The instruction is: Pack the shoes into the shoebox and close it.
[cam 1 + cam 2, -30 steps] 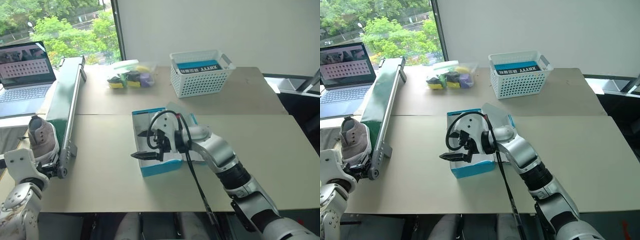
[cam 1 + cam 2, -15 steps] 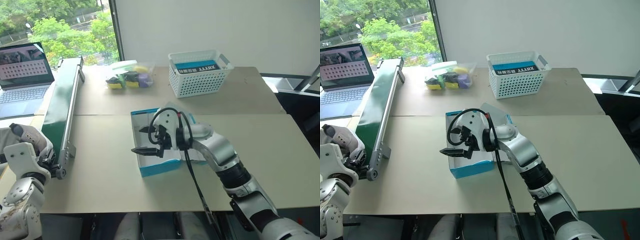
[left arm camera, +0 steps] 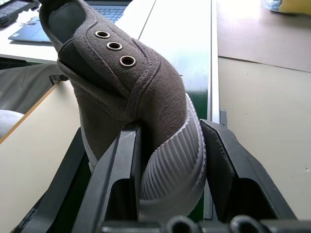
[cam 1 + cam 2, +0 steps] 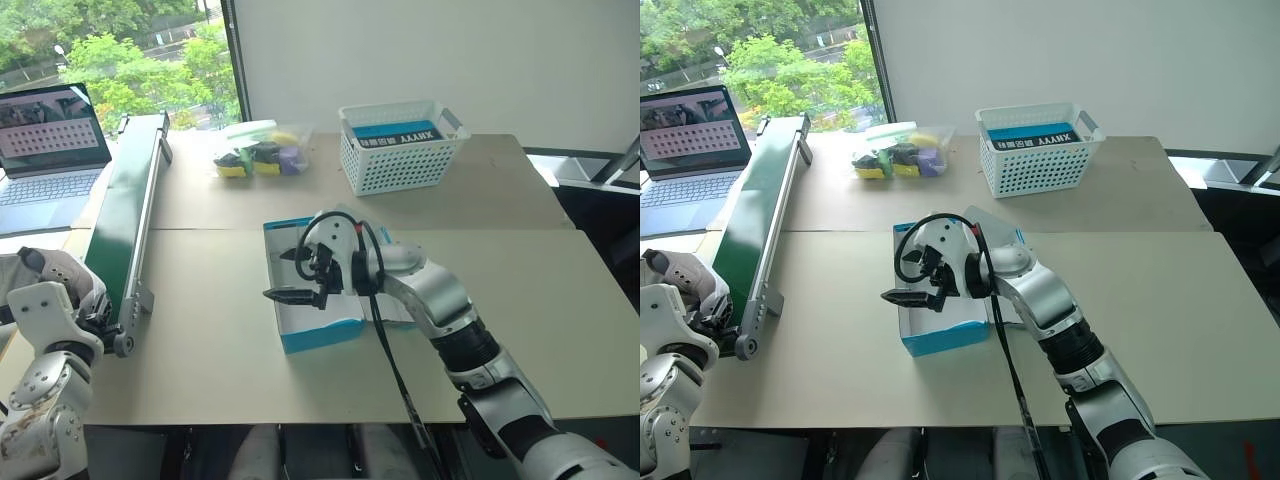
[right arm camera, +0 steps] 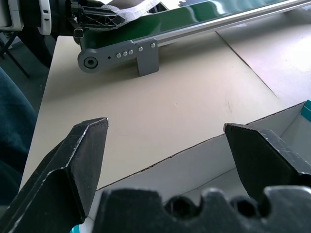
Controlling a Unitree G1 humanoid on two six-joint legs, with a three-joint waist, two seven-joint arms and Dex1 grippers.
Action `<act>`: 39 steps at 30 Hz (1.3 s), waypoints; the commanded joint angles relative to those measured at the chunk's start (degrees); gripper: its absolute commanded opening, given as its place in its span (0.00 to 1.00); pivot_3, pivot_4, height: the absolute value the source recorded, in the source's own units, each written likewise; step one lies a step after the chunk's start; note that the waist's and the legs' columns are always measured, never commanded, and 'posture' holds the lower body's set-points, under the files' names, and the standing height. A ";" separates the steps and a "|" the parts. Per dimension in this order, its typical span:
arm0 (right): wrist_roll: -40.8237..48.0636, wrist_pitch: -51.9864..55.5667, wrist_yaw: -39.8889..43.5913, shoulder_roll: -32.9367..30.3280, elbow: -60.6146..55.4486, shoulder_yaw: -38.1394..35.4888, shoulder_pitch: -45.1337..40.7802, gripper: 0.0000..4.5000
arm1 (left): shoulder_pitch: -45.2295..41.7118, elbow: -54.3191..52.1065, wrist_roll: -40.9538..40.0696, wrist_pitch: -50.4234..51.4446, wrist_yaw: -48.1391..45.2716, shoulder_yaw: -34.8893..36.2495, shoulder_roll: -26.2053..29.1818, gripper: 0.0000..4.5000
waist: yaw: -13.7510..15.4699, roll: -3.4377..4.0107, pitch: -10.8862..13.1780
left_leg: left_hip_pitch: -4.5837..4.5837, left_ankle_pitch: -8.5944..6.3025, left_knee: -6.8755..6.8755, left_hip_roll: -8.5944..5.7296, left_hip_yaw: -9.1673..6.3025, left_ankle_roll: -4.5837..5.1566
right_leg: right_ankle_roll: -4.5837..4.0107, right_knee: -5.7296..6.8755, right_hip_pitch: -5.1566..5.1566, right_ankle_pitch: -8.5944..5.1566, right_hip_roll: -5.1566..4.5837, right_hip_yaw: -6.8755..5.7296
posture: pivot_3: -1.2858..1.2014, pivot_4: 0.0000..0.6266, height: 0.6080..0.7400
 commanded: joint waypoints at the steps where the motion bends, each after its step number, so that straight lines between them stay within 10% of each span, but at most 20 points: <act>1: 0.63 -0.16 -0.13 0.25 -1.01 -1.73 -1.26 1.00 | -0.24 -1.26 0.20 -1.23 -0.16 0.37 0.34 0.12 | -0.03 0.00 0.00 | -0.01 0.00 0.00 0.00 0.00 0.00 | 0.00 0.00 -0.01 0.00 0.00 0.00 | 0.52 0.24 0.96; 13: 0.72 2.17 -4.32 2.62 3.30 -4.25 -3.50 1.00 | -4.67 -7.98 11.82 -16.19 7.29 -3.00 -1.27 0.06 | 0.03 -0.21 -0.06 | -0.15 0.01 0.01 0.02 0.00 -0.02 | -0.04 0.01 -0.17 0.04 0.01 0.00 | 0.52 0.24 0.96; 17: 9.22 15.52 -15.47 11.08 13.73 -18.63 -10.68 1.00 | -5.21 -11.56 19.51 -19.17 7.24 -14.14 -1.53 0.06 | 0.07 -0.20 -0.06 | -0.21 0.02 0.02 0.02 0.05 -0.04 | -0.05 0.00 -0.23 0.14 -0.02 0.06 | 0.52 0.24 0.96; 24: 29.97 35.09 -27.40 18.01 32.99 -46.48 -26.29 1.00 | -8.12 -18.09 10.04 -13.62 -1.34 -34.41 -10.03 0.06 | 0.28 -0.19 -0.06 | -0.59 0.03 0.04 0.04 0.08 -0.03 | -0.02 -0.05 -0.43 0.16 0.00 0.01 | 0.52 0.24 0.96; 39: 28.09 33.20 -26.60 13.83 37.94 -44.25 -26.72 1.00 | -10.21 -20.59 2.57 -8.66 -6.55 -36.43 -9.37 0.06 | -0.13 -0.16 -0.05 | -0.63 0.00 0.21 0.10 0.23 0.04 | 0.02 -0.06 -0.41 0.16 0.11 0.05 | 0.52 0.24 0.96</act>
